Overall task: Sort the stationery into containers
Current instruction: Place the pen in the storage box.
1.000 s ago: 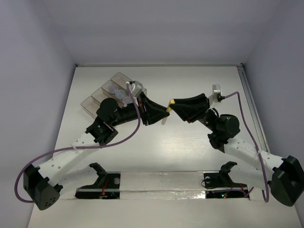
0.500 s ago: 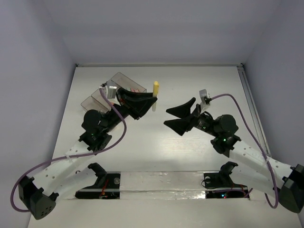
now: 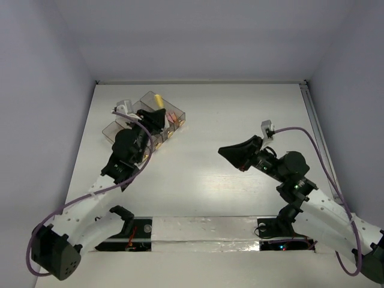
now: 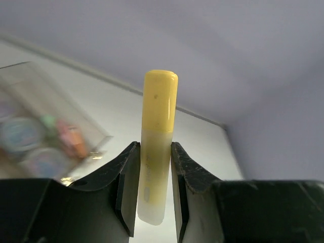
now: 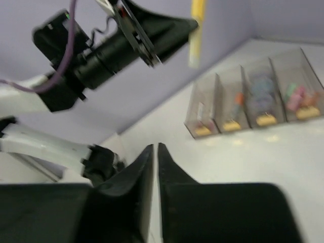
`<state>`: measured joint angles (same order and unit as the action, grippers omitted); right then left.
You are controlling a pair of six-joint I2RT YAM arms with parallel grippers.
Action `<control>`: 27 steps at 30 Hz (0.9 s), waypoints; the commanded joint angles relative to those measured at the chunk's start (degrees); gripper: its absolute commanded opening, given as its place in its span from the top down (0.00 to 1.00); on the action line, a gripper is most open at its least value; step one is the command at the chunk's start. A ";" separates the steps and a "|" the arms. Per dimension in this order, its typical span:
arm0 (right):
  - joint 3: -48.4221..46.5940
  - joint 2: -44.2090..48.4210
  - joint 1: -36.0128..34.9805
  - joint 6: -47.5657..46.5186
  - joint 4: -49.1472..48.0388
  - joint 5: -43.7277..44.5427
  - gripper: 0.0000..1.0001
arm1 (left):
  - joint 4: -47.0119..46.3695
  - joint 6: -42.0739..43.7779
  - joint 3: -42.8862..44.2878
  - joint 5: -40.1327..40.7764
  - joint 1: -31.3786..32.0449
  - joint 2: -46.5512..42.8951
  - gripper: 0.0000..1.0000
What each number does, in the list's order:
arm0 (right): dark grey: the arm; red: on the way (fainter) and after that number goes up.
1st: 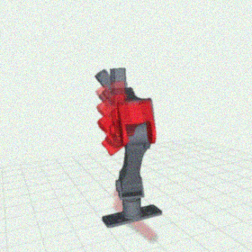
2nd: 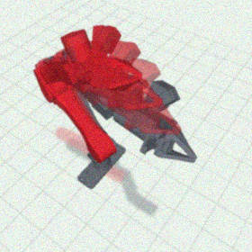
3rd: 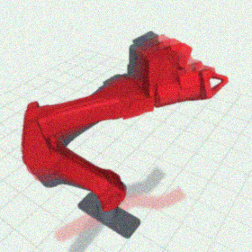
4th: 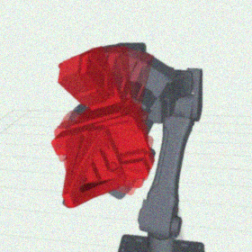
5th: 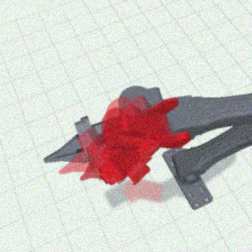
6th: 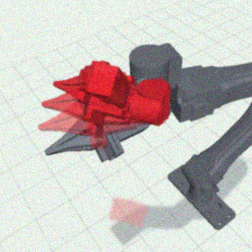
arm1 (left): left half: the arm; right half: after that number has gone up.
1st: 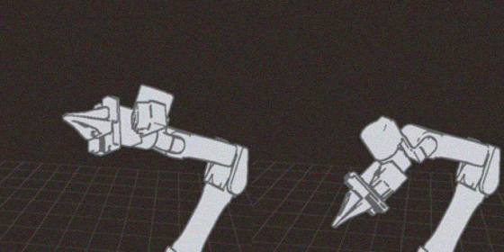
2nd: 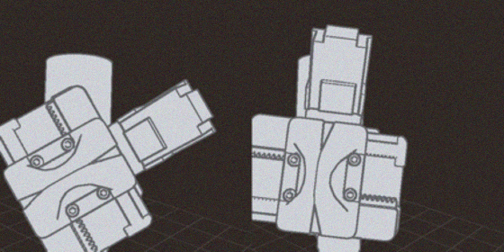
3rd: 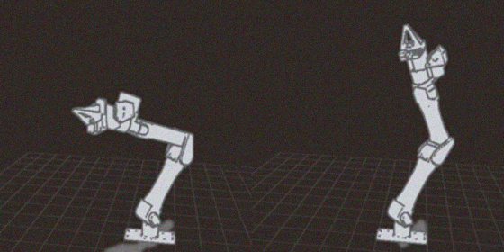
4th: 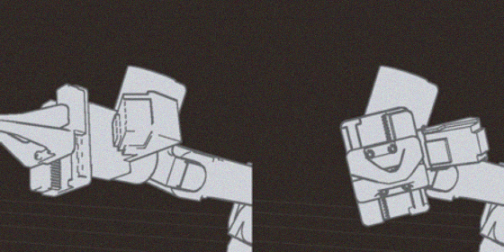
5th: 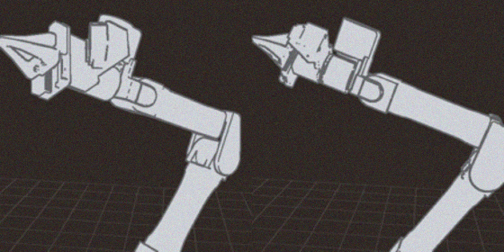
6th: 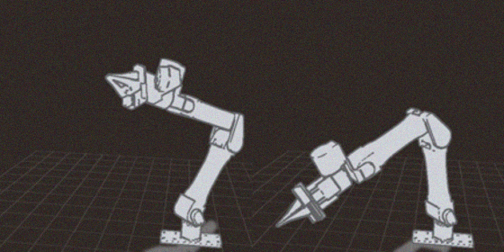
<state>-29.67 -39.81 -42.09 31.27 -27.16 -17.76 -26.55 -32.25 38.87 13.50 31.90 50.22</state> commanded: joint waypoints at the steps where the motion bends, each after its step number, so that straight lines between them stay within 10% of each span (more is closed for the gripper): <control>1: 0.67 1.23 -0.19 -2.34 9.48 5.10 0.92 | 3.08 -6.49 -2.56 6.73 -8.23 2.42 1.00; 10: 1.90 1.84 -0.19 -4.54 15.55 7.30 0.88 | 3.43 -8.80 -2.14 6.98 -20.38 14.46 1.00; 27: 2.16 3.43 -0.19 -7.62 17.84 8.27 0.88 | 4.22 -10.29 3.75 9.70 -22.50 31.69 1.00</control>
<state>-27.29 -37.10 -42.09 25.15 -8.93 -10.24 -21.17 -41.47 40.03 21.32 9.63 81.62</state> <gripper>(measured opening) 0.122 0.232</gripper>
